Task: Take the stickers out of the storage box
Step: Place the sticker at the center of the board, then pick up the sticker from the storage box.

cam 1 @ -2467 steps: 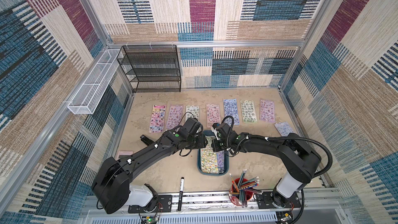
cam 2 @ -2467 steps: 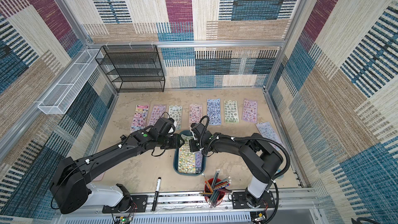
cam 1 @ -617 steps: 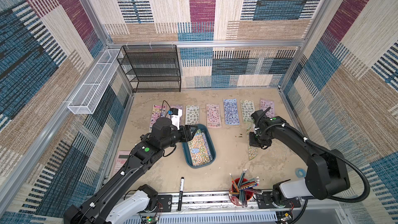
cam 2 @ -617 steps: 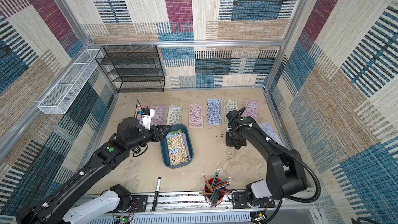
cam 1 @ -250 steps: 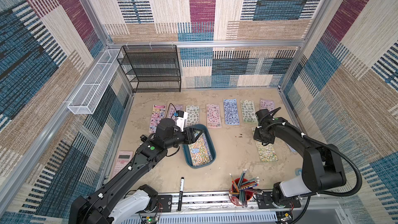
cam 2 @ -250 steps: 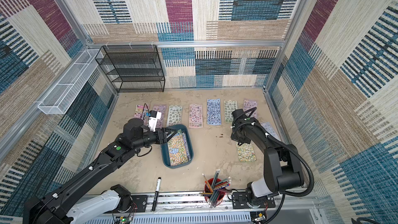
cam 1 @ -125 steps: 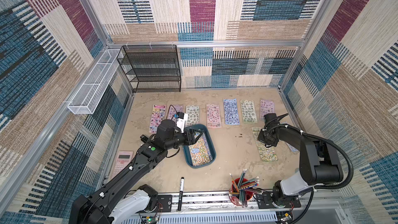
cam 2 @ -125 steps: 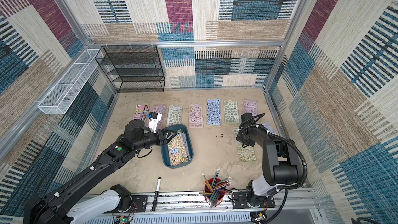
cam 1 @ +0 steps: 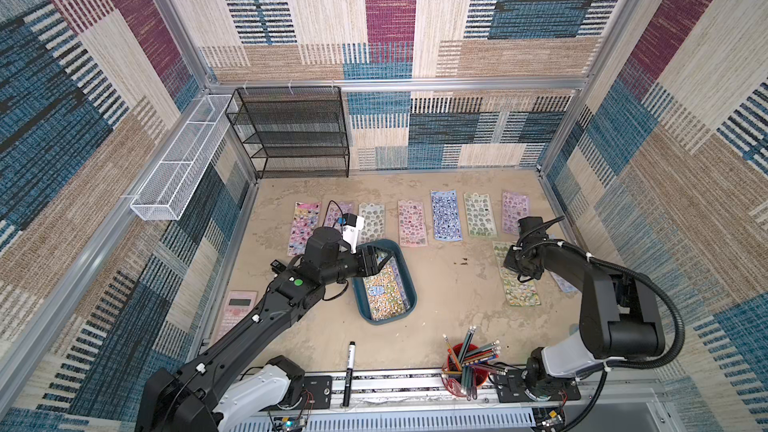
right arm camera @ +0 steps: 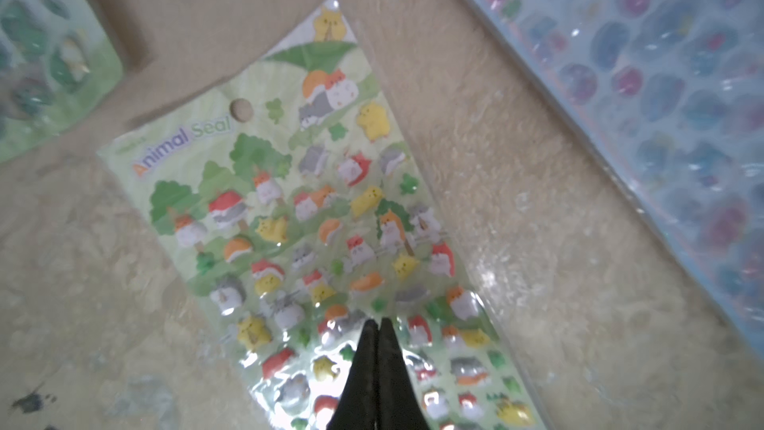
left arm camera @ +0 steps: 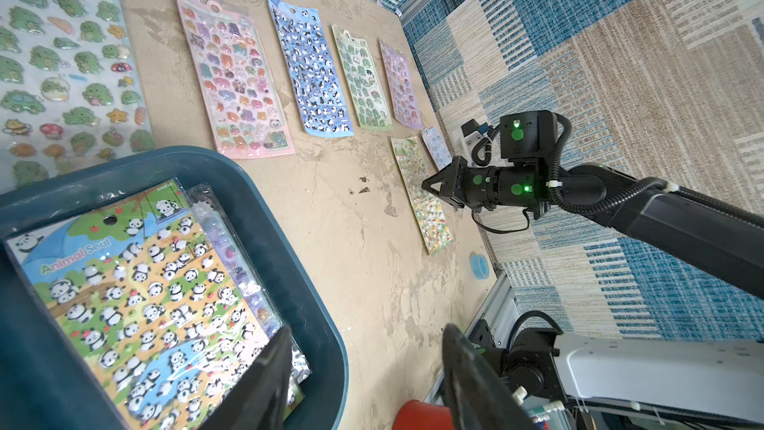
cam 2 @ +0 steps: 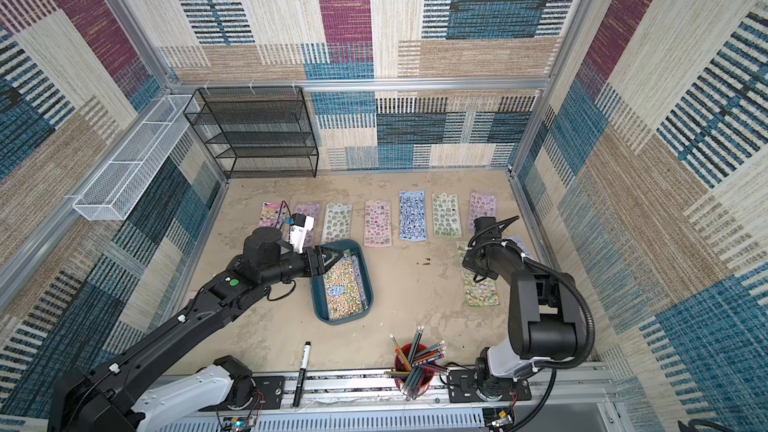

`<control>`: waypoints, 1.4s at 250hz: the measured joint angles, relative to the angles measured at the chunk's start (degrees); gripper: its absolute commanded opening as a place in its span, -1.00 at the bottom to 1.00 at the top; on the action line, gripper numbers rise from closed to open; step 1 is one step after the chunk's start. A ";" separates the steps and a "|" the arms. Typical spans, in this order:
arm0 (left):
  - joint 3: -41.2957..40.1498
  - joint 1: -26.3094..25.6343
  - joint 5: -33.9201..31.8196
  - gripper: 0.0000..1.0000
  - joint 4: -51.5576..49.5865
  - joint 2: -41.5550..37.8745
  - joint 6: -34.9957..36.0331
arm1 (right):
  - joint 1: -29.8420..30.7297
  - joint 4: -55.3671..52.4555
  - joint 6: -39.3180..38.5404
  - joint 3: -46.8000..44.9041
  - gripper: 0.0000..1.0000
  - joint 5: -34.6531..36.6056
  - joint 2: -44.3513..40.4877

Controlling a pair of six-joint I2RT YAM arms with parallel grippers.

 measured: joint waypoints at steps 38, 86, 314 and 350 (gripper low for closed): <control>2.73 0.02 -2.23 0.21 -3.67 -2.34 1.31 | 0.00 -3.10 -0.02 6.23 -0.97 0.44 -8.22; 3.93 0.17 -8.04 0.29 -11.04 -5.64 3.04 | 3.41 -5.92 -1.03 14.08 -0.87 0.96 -14.12; -6.19 0.66 -16.39 0.16 -24.00 -4.33 -1.86 | 56.85 0.48 -1.03 24.00 -0.60 2.34 9.33; -6.97 0.63 -16.00 0.00 -21.73 -1.25 -3.26 | 58.45 1.90 -1.01 24.37 -0.83 1.49 13.40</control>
